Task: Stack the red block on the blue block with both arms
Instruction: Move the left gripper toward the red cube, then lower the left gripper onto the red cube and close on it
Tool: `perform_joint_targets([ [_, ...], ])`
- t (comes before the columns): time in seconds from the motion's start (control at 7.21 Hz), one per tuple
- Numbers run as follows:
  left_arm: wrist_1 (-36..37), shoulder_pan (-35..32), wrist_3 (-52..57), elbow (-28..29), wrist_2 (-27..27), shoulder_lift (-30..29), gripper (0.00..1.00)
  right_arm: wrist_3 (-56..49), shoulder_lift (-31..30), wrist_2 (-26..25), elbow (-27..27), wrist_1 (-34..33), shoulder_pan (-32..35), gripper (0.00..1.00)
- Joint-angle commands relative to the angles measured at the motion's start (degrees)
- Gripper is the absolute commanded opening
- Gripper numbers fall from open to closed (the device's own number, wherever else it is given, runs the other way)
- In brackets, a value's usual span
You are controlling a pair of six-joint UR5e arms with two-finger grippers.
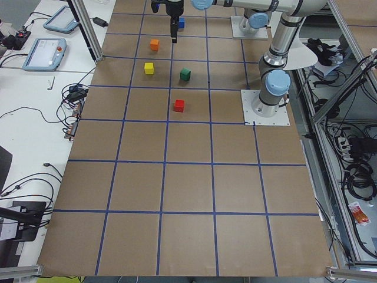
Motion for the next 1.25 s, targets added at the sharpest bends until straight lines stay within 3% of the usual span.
perform_joint_targets([
  [0.0, 0.0, 0.19, 0.17, -0.23, -0.06, 0.4, 1.0, -0.17, 0.04, -0.57, 0.03, -0.17, -0.15, 1.0],
  [0.28, 0.61, 6.13, 2.45, -3.11, -0.32, -1.34, 1.0, 0.0, 0.04, -0.66, 0.12, 0.09, -0.15, 1.0],
  [0.55, 3.14, 12.3, 12.18, -9.07, -0.06, -2.66, 1.0, 0.18, -0.14, -0.75, 0.03, 0.09, -0.15, 1.0],
  [0.97, 28.91, 16.95, 19.82, -26.37, 0.47, -6.08, 1.0, -0.08, -0.84, -2.07, -0.23, -0.79, -0.15, 1.0],
  [1.11, 33.26, 19.42, 23.08, -29.82, 0.29, -7.4, 1.0, -0.17, -0.93, -1.11, -0.75, -0.79, -0.15, 1.0],
])
